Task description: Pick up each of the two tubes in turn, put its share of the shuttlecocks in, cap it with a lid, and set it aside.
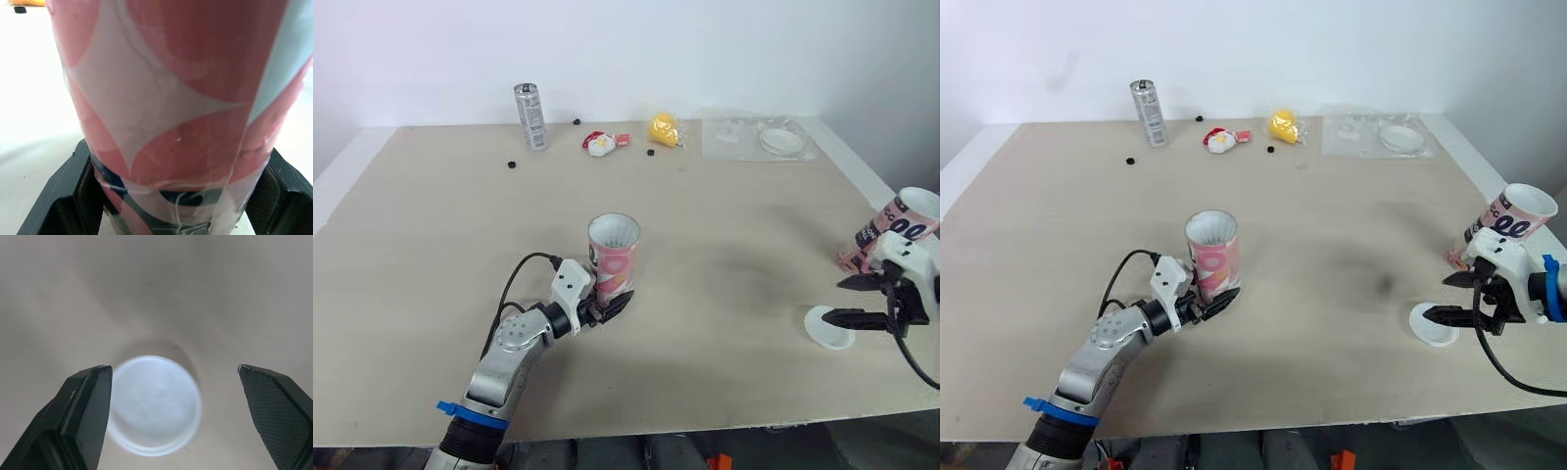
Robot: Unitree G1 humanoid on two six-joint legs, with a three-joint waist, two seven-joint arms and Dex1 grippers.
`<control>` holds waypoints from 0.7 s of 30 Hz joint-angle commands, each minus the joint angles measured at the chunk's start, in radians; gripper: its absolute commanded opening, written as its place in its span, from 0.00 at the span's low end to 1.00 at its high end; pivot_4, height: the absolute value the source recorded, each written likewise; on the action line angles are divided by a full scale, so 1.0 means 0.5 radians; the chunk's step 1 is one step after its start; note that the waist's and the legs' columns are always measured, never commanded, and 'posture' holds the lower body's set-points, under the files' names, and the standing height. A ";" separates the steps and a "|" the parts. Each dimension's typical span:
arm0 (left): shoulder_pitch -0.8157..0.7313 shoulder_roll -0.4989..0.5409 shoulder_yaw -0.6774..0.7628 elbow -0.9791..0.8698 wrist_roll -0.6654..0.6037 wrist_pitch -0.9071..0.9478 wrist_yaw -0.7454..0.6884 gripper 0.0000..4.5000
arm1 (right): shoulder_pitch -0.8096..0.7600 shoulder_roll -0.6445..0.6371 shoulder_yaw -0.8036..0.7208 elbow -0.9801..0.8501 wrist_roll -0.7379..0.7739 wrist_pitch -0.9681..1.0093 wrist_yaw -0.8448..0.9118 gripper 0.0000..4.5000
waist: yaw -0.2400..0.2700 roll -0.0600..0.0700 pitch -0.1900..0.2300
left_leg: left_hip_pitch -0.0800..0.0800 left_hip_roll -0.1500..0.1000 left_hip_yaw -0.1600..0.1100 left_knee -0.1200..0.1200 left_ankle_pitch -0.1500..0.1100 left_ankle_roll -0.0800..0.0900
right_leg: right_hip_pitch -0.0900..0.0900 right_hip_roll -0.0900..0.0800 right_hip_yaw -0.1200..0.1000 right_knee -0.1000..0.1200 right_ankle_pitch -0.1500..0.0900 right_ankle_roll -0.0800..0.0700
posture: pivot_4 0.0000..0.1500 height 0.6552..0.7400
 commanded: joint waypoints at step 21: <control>-0.010 -0.001 -0.023 -0.009 -0.011 0.069 0.005 0.74 | -0.132 0.098 0.130 0.285 -0.199 -0.165 0.014 0.01 | 0.000 0.003 -0.002 | 0.001 -0.001 -0.001 0.001 0.000 0.000 | 0.003 0.000 0.001 0.000 0.002 0.005 | 1.00 1.00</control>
